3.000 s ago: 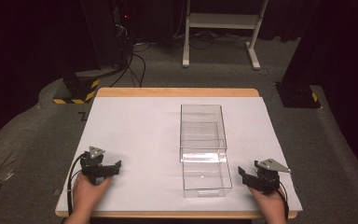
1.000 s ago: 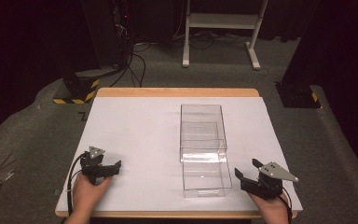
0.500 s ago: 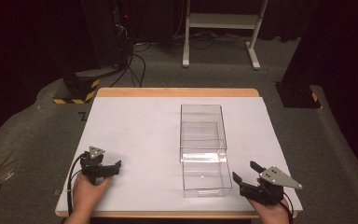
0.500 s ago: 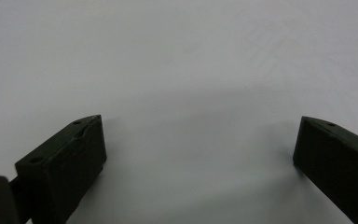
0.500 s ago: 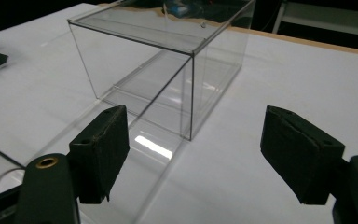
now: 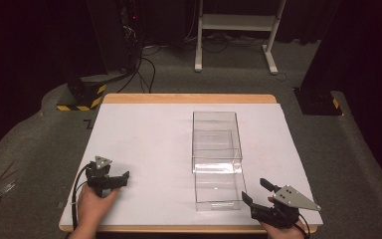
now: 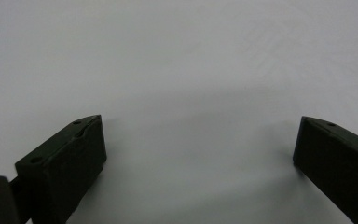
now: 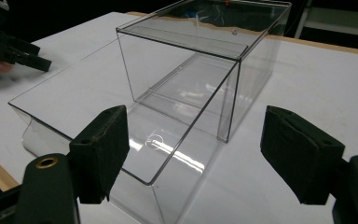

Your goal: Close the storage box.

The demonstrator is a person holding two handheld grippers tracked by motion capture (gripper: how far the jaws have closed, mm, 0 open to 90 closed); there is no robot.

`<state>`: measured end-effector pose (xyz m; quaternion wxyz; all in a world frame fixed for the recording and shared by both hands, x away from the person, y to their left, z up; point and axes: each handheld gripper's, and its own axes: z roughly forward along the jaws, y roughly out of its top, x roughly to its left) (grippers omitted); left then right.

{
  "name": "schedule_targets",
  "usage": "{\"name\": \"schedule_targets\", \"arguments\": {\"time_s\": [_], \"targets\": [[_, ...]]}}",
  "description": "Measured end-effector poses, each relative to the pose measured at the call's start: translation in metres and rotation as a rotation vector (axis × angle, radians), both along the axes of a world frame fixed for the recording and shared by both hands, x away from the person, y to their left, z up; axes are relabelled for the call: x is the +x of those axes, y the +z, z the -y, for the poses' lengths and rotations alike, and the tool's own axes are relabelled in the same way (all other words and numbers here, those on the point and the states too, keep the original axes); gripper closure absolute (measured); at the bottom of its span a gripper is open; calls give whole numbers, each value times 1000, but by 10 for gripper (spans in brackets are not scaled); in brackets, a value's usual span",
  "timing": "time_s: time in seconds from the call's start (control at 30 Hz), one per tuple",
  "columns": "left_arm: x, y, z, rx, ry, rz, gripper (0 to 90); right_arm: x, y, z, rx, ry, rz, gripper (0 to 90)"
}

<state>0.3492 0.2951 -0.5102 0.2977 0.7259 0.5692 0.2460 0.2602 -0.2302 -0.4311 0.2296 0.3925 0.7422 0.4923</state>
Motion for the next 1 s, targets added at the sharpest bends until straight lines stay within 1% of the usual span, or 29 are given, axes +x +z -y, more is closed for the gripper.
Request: {"name": "schedule_targets", "arguments": {"time_s": [0.27, 0.37, 0.7, 0.8, 0.83, 0.9, 0.93, 1.0], "targets": [[0, 0, 0, 0, 0, 0, 27, -1, -5, -3, -5, 16, -15, 238], [0, 0, 0, 0, 0, 0, 27, -1, -5, -3, -9, 18, -11, 238], [0, 0, 0, 0, 0, 0, 27, -2, -7, -4, -12, 32, -20, 239], [0, 0, 0, 0, 0, 0, 27, -4, -10, -5, -9, 35, -29, 244], [0, 0, 0, -1, 0, 0, 27, -6, -13, -5, -7, 38, -44, 245], [0, 0, 0, 0, 0, 0, 27, -8, -19, -6, -15, 38, -59, 248], [0, 0, 0, 0, 0, 0, 27, -9, -23, -6, -17, 39, -75, 248], [0, 0, 0, 0, 0, 0, 27, -8, -24, -8, -29, 41, -75, 243]]}}
